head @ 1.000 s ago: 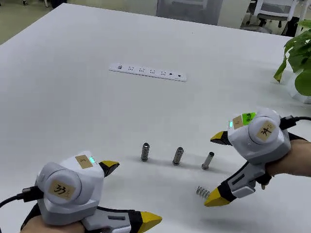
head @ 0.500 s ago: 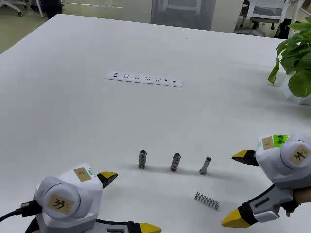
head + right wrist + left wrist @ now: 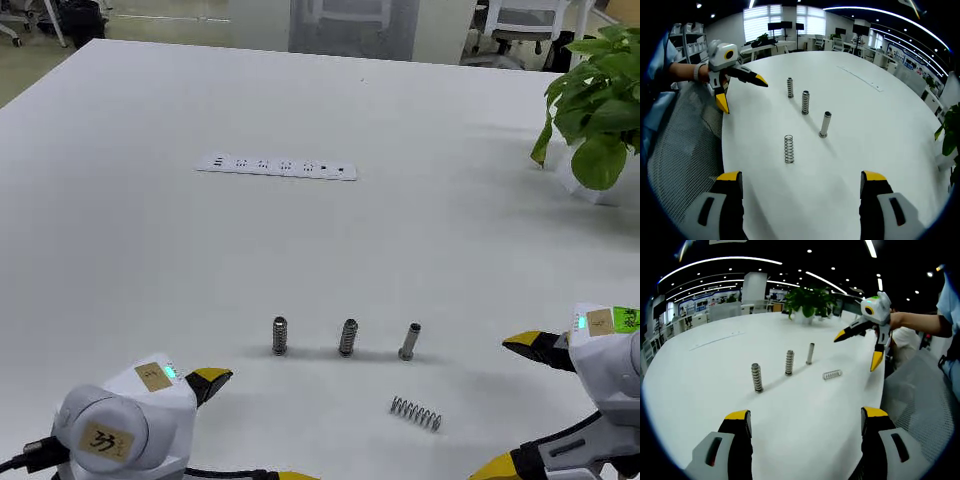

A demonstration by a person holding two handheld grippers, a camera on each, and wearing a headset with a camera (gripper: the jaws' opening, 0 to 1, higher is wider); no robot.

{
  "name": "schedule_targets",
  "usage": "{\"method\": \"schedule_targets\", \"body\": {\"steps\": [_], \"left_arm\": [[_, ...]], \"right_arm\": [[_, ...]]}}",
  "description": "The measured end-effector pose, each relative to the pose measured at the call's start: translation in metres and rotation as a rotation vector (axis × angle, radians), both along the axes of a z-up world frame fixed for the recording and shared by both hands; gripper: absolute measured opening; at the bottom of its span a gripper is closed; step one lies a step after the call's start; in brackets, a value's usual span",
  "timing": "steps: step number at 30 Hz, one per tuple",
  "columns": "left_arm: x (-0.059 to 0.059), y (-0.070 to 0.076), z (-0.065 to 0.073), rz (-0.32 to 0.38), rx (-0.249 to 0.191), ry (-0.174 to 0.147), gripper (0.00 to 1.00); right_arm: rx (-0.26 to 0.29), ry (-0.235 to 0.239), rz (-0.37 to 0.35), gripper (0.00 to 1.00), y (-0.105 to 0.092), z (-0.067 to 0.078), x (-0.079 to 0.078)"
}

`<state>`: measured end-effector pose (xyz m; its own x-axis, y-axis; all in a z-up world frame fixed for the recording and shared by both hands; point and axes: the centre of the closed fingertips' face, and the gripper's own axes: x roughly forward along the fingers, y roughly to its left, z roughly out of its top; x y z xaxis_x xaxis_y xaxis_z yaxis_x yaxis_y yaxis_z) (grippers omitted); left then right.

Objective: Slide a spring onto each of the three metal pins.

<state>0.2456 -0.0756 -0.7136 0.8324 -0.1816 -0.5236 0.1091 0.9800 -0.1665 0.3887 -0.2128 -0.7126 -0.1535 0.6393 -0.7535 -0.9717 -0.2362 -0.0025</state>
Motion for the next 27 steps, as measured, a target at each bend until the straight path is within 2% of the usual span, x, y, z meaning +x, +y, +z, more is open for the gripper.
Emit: {"method": "schedule_targets", "body": {"steps": [1,3,6,13,15,18,21,23,27], "left_arm": [[0.000,-0.005,-0.002,-0.027,-0.008,0.006,0.91],[0.002,-0.011,-0.005,-0.061,0.005,0.025,0.90],[0.009,-0.022,-0.006,-0.111,0.013,0.037,0.89],[0.030,-0.035,0.001,-0.202,0.046,0.038,0.87],[0.035,-0.037,0.002,-0.233,0.063,0.041,0.86],[0.038,-0.037,-0.005,-0.314,0.160,0.106,0.79],[0.046,-0.046,-0.004,-0.363,0.156,0.100,0.77],[0.051,-0.051,-0.004,-0.403,0.173,0.115,0.73],[0.060,-0.062,-0.004,-0.497,0.193,0.123,0.65]], "right_arm": [[0.005,0.007,-0.011,0.99,-0.002,0.000,-0.001],[0.017,0.017,-0.037,0.99,-0.006,0.000,-0.002],[0.023,0.028,-0.051,0.99,-0.012,-0.002,-0.004],[0.038,0.041,-0.089,0.98,-0.022,-0.001,-0.005],[0.041,0.040,-0.096,0.98,-0.024,-0.001,-0.006],[0.049,0.043,-0.111,0.98,-0.027,-0.001,-0.008],[0.057,0.047,-0.124,0.98,-0.030,-0.002,-0.009],[0.056,0.053,-0.132,0.97,-0.033,-0.004,-0.010],[0.068,0.062,-0.151,0.97,-0.036,-0.003,-0.009]]}}
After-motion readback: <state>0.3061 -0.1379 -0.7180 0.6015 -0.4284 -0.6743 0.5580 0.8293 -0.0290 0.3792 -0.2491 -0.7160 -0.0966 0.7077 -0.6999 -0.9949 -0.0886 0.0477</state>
